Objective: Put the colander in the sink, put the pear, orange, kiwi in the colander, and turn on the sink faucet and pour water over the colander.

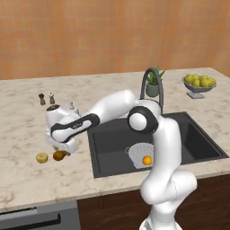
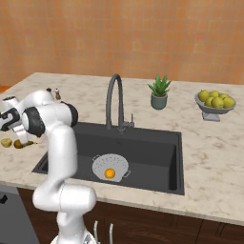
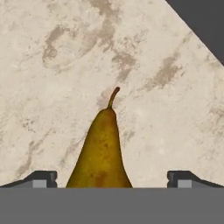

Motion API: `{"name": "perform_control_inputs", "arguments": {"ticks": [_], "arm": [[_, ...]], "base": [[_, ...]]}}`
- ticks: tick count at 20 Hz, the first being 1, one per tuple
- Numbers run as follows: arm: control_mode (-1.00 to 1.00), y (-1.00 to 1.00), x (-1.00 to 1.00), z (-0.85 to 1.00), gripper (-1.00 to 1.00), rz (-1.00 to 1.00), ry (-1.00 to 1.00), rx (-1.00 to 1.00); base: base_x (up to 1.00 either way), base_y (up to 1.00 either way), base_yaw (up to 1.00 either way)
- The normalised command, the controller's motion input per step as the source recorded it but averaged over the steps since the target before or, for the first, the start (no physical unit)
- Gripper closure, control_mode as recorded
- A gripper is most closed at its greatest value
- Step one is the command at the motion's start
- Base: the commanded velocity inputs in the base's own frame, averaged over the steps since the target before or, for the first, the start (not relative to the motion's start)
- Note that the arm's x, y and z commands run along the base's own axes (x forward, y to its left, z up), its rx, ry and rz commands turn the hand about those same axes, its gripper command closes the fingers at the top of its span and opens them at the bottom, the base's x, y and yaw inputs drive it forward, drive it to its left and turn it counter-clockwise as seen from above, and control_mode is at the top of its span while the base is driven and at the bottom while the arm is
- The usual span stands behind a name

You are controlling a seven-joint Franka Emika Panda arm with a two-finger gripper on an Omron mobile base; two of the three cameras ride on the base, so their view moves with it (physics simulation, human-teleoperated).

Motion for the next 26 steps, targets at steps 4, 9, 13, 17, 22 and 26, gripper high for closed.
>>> {"name": "perform_control_inputs", "arguments": {"ticks": [4,9,13,17,22,26], "arm": [[-1.0,-0.02,0.08,-0.67,-1.0,0.0,0.03,0.0],[-1.0,-0.04,-0.26,-0.69,-1.0,0.0,0.0,0.0],[-1.0,-0.42,-0.14,-0.46,1.0,-0.01,-0.01,0.02],[-1.0,-0.98,-0.2,0.02,1.0,-0.1,-0.17,0.13],[-1.0,-0.99,-0.45,0.13,1.0,-0.15,-0.18,0.09],[-1.0,-1.0,-0.35,0.89,1.0,-0.19,-0.2,0.23]], "base": [[0.0,0.0,0.0],[0.0,0.0,0.0],[0.0,0.0,0.0],[0.0,0.0,0.0],[0.0,0.0,0.0],[0.0,0.0,0.0]]}}
